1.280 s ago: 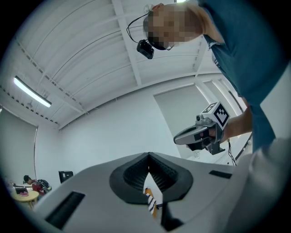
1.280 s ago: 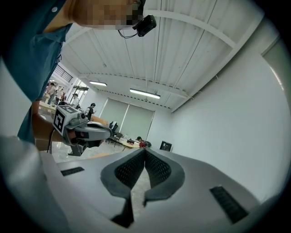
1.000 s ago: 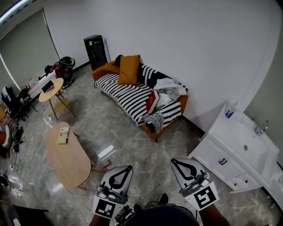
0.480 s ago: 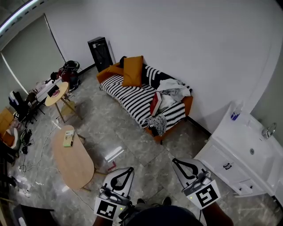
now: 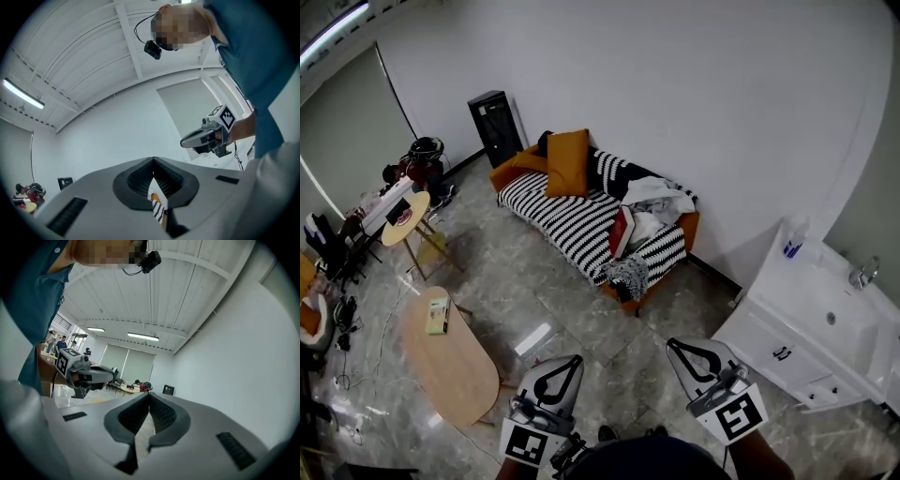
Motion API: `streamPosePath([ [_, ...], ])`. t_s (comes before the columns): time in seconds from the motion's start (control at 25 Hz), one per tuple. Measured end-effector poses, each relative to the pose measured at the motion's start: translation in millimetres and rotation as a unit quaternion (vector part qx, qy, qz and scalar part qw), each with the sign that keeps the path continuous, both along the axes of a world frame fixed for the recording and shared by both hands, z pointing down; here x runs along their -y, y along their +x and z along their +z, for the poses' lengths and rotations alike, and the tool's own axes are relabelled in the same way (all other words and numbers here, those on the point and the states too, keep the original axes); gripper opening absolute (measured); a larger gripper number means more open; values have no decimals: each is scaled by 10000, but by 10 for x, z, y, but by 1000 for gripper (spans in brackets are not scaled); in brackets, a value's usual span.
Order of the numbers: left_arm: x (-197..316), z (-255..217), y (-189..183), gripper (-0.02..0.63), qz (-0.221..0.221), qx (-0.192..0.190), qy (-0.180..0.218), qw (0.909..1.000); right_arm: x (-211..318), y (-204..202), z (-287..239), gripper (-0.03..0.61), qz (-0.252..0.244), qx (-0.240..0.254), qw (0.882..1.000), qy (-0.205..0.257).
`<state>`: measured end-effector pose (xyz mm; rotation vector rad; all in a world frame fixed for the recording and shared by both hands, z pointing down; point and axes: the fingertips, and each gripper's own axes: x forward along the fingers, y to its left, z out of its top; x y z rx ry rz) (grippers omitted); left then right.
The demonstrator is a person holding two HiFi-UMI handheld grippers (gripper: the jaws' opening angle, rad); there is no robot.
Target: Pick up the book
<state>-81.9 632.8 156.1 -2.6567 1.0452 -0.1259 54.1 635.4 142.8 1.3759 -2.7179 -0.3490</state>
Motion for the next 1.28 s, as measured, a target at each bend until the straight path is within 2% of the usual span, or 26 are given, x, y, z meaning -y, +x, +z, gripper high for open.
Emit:
streamPosePath([
  [0.16, 197, 77, -176, 5, 179, 173, -60, 9997, 155, -185, -21, 14, 163, 14, 9999, -10],
  [0.48, 564, 96, -484, 5, 490, 114, -58, 9987, 513, -527, -38, 14, 457, -111, 9989, -80],
  [0.68, 744, 194, -508, 5, 673, 296, -56, 9973, 690, -593, -44, 14, 559, -98, 9984, -41],
  [0.76, 815, 199, -478, 5, 637, 161, -127, 9978, 756, -563, -11, 14, 531, -132, 9985, -98],
  [0.88, 968, 211, -353, 5, 598, 231, -41, 9979, 913, -399, 75, 14, 521, -145, 9983, -218],
  [1.04, 1148, 156, -111, 5, 373, 20, -121, 9992, 1149, -181, 34, 14, 307, -83, 9994, -136],
  [1.2, 1290, 204, 112, 5, 224, 200, -146, 9994, 1333, 51, 10, 14, 111, -107, 9998, -110],
  [1.28, 1389, 211, 244, 5, 133, 123, -152, 9997, 1425, 184, 23, 14, 29, -92, 9999, -125],
])
